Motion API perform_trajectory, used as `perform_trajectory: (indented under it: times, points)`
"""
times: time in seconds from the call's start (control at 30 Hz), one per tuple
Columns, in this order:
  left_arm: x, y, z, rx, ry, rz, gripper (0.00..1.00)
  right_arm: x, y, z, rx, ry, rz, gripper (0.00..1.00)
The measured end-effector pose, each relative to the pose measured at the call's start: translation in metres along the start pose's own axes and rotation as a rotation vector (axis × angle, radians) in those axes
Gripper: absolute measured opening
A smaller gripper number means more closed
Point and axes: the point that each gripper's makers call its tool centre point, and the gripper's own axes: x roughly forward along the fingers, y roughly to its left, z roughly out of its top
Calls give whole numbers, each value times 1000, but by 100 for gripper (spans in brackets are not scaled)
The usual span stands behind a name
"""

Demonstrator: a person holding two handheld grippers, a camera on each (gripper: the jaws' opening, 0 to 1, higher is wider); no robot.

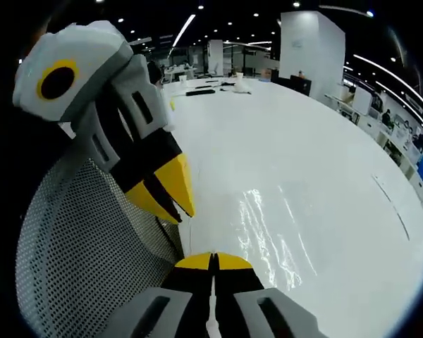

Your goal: Open the resealable bag by pulling the two sides of the seal apart until the entire bag opening is separated and visibly accessible.

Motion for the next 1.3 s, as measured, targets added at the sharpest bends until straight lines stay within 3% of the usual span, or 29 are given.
perform_trajectory:
  times: [0.13,0.47,0.83,1.3]
  points:
    - [4,-2,0,8,8,-15,4,0,0,4,-5,-6,3,0]
    - [6,7,-24,-12,80,22,2,0,-1,13,5,-28,4,0]
    - [7,5,-18,9,68,30,0,-11,-18,19,81,-73,-34,0]
    - [7,6,-18,-23,63,32,0,-24,-45,31,201,-159,-102,0]
